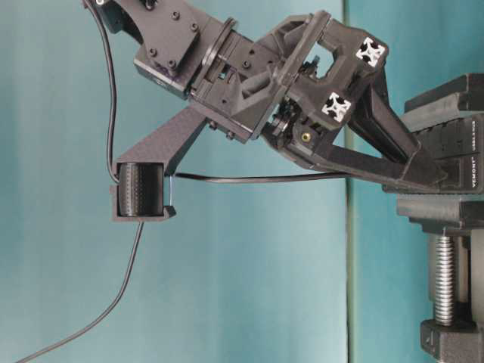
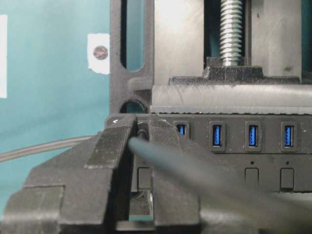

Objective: Insert the USB into the front port of the fixed hub.
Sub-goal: 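Move the plug forward into the front port opening with the right gripper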

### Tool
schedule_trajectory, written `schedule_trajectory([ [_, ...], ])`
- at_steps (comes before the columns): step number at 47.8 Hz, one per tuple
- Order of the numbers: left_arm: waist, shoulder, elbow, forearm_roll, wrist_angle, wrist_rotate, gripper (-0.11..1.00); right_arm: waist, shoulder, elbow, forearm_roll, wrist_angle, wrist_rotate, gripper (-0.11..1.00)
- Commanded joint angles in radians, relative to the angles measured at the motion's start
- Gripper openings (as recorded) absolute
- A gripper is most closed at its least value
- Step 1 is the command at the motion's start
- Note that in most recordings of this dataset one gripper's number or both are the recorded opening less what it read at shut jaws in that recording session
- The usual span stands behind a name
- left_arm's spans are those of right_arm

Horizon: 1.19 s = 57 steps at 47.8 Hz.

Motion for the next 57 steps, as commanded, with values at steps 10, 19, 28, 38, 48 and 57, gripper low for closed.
schedule_trajectory([
  [10,-0.002,0.005,-0.011,0.003,-0.005,-0.002,0.00,0.015,0.011,0.008,0.006,0.008,0.009,0.04],
  [19,-0.002,0.005,-0.011,0.003,-0.005,-0.002,0.00,0.015,0.009,0.006,0.006,0.011,0.011,0.04],
  [28,-0.002,0.005,-0.012,0.003,-0.005,-0.002,0.00,0.014,0.008,0.005,0.006,0.011,0.011,0.04],
  [38,-0.002,0.005,-0.015,0.003,-0.005,-0.002,0.00,0.014,0.003,0.000,0.006,0.008,0.011,0.04],
  [48,-0.002,0.005,-0.017,0.003,-0.005,-0.002,0.00,0.014,-0.018,0.002,0.008,-0.023,0.011,0.04],
  [57,-0.002,-0.002,-0.014,0.003,-0.005,-0.002,0.00,0.014,-0.021,0.005,0.008,-0.043,0.009,0.04],
])
